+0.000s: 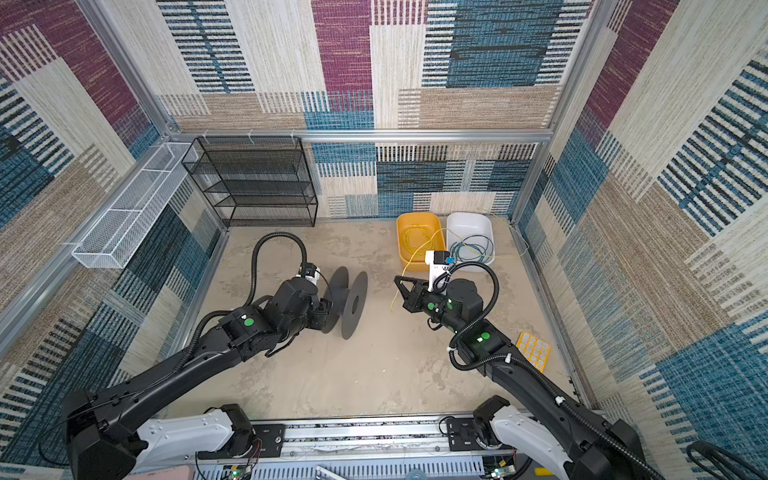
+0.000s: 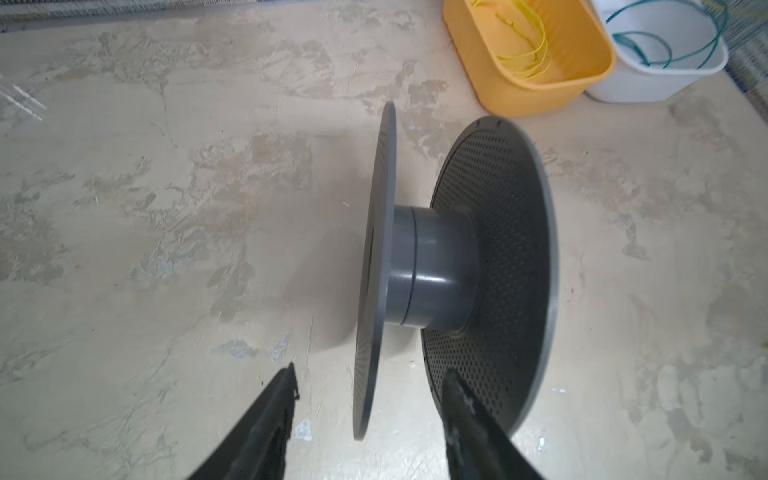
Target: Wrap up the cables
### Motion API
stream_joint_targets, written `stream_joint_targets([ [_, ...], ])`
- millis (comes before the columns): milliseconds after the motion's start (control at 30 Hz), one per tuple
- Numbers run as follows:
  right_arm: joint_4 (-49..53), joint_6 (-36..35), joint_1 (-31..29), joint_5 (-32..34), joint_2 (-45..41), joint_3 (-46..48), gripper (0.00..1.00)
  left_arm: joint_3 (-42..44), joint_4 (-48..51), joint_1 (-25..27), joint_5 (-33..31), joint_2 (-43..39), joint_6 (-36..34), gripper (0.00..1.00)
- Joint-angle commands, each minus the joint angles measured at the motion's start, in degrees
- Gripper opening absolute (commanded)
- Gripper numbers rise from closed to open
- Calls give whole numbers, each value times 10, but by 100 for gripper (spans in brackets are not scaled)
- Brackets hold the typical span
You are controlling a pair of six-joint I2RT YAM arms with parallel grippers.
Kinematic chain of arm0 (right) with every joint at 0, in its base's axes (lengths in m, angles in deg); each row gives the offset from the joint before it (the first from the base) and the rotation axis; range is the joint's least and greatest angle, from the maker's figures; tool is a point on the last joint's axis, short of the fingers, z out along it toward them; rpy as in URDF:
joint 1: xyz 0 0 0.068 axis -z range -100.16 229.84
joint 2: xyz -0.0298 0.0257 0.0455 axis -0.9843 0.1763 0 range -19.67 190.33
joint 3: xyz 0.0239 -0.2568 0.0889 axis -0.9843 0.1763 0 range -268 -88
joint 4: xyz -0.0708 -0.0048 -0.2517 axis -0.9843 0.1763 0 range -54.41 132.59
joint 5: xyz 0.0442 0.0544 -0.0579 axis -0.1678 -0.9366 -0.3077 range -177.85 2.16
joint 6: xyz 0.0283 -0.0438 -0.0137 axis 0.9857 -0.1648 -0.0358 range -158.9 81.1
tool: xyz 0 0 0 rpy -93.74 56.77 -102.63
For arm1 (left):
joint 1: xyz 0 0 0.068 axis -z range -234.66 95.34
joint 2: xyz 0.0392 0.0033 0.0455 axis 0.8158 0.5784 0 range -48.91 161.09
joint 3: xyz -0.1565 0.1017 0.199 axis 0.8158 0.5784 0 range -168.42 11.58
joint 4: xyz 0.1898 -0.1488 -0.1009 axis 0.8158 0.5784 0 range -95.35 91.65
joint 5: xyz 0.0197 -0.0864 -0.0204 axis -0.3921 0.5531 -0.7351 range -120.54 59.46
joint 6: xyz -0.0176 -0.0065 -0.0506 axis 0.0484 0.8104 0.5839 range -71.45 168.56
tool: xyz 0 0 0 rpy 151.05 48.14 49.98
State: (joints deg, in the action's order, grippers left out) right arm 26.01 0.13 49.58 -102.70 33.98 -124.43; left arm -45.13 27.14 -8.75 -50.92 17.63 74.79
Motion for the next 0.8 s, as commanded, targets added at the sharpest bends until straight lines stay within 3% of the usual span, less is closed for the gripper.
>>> stream_joint_targets([
  [0, -19, 6, 0, -7, 1, -8, 0, 14, -1, -2, 4, -3, 1, 53],
  [300, -23, 14, -1, -13, 5, -10, 0, 29, -48, -1, 26, 30, 13, 23],
  [500, -30, 14, 0, -22, 14, -14, 0, 46, -77, -1, 31, 29, 50, 15],
  [767, -97, 46, -6, -81, 66, -50, 0, 31, -114, -1, 43, 55, 38, 16],
])
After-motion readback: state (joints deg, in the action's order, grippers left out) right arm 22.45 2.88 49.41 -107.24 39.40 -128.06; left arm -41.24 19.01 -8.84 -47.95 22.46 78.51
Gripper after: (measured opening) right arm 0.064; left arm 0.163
